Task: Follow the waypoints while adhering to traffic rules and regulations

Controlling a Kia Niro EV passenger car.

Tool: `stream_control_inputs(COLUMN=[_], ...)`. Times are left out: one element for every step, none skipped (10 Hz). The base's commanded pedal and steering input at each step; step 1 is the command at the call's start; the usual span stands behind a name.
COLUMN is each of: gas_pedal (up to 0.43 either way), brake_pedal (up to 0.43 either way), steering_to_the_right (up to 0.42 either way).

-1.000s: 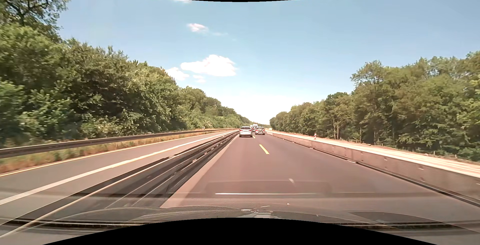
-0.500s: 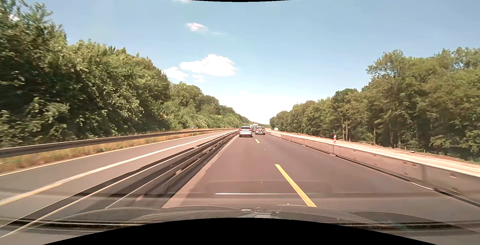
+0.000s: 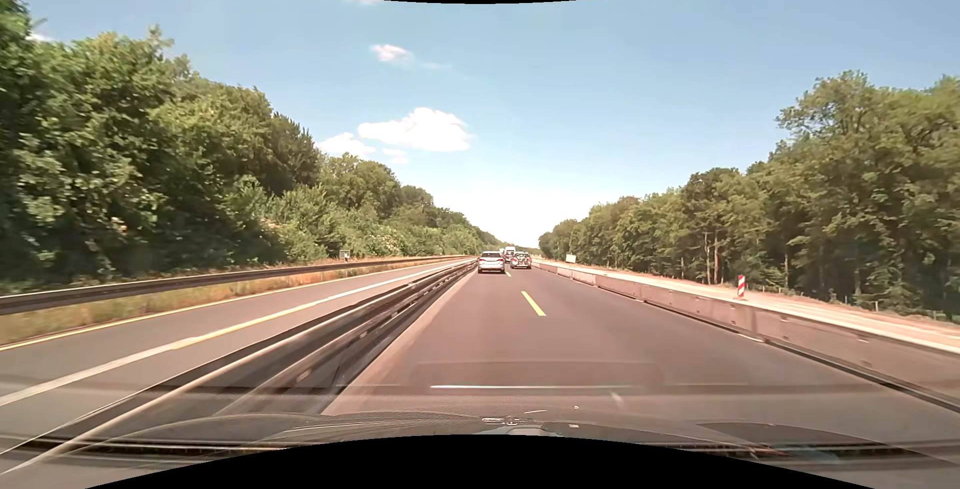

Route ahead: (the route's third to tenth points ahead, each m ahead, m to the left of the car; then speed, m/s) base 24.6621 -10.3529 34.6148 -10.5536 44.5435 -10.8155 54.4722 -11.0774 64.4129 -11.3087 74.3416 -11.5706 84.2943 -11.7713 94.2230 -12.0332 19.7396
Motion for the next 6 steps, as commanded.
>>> stream_control_inputs(gas_pedal=[0.000,0.000,0.000,0.047,0.047,0.047], brake_pedal=[0.000,0.000,0.000,0.000,0.000,0.000], steering_to_the_right=[0.001,0.001,0.001,0.001,0.001,0.001])
